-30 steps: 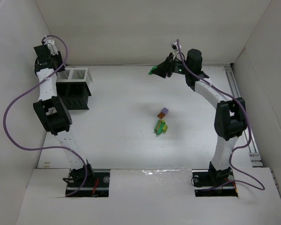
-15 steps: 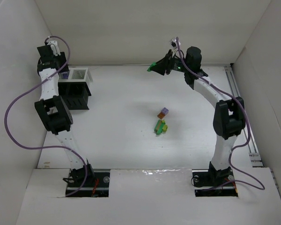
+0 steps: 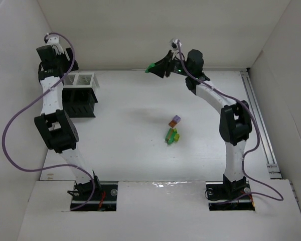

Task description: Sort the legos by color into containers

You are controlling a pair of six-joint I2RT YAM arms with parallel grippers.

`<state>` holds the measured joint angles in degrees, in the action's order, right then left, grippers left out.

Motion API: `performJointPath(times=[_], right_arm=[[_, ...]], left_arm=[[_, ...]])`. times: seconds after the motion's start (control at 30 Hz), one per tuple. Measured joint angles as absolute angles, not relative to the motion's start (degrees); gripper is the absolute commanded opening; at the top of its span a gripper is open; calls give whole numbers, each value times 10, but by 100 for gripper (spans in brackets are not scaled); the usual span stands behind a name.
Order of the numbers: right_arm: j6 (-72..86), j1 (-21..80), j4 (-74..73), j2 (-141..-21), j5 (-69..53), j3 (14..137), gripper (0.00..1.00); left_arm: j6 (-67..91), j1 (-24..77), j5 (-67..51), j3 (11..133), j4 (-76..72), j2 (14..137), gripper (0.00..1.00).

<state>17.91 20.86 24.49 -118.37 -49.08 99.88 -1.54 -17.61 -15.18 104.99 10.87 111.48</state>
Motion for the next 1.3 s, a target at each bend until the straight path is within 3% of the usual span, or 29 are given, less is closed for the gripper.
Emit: performJointPath(times=[0.33,0.57,0.67,0.83,1.03,1.3], right_arm=[[238,331,339,-1388,-438,1239,0],[244,400,379,-1464,-361,1300,0],[253,414,395,-1468,-348,1300,0],[263,409,433,-1452,-348,1268,0],[324,361,421,-1383,-445,1206,0],[473,292,525,-1284,-625,1156,0]], left_arm=[[40,-154,-157,1015,17,875,86],[42,-169,-127,894,2,727,90],[31,-183,-147,854,23,697,84],[-70,-185,-321,837,116,697,72],[-221,-205,-582,848,268,768,75],[-335,-169,-736,864,375,844,76]])
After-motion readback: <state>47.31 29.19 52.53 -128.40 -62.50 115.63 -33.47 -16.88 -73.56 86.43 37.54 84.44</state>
